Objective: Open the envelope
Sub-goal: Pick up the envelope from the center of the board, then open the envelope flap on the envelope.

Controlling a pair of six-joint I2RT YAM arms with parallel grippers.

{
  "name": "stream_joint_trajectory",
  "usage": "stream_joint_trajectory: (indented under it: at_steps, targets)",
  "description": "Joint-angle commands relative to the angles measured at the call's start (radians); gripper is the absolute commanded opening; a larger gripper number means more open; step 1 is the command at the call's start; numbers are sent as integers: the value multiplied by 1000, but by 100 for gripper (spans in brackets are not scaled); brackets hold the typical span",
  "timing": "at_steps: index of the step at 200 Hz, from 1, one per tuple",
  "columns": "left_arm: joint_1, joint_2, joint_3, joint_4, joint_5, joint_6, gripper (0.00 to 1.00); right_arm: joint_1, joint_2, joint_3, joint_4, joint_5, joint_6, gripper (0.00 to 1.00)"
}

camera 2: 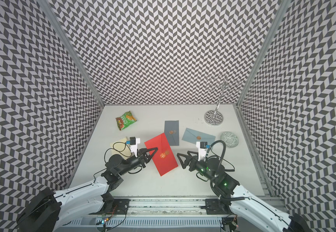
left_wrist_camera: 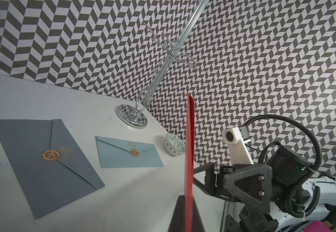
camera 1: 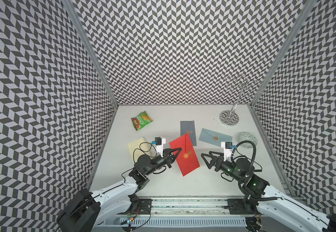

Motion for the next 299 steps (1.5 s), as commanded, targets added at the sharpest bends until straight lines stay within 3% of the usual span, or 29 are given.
stream_joint_trajectory:
  at_steps: [1,38,84,106,145,173,216,258,299]
  targets:
    - [-92,20,72,-97,-184,88,0,-3,-57,-81,74,41,113,100]
    - [-197,72,143,-147,-302,119,0,-3,0,51,-58,30,1,89]
    - [-284,95,183,-188,-435,150,0,17,78,140,-174,71,-1,78]
    - [-311,99,218,-255,-487,163,0,92,104,198,-250,202,-1,75]
    - [-348,104,208,-238,-528,168,0,326,206,328,-426,570,46,76]
    - [-358,113,223,-243,-515,196,0,400,283,395,-490,677,95,76]
    - [-364,136,253,-285,-512,219,0,417,324,413,-488,688,116,78]
    - [-374,153,267,-306,-509,239,0,416,250,331,-420,715,172,77]
    - [-378,154,274,-317,-502,239,0,412,212,308,-355,643,91,78]
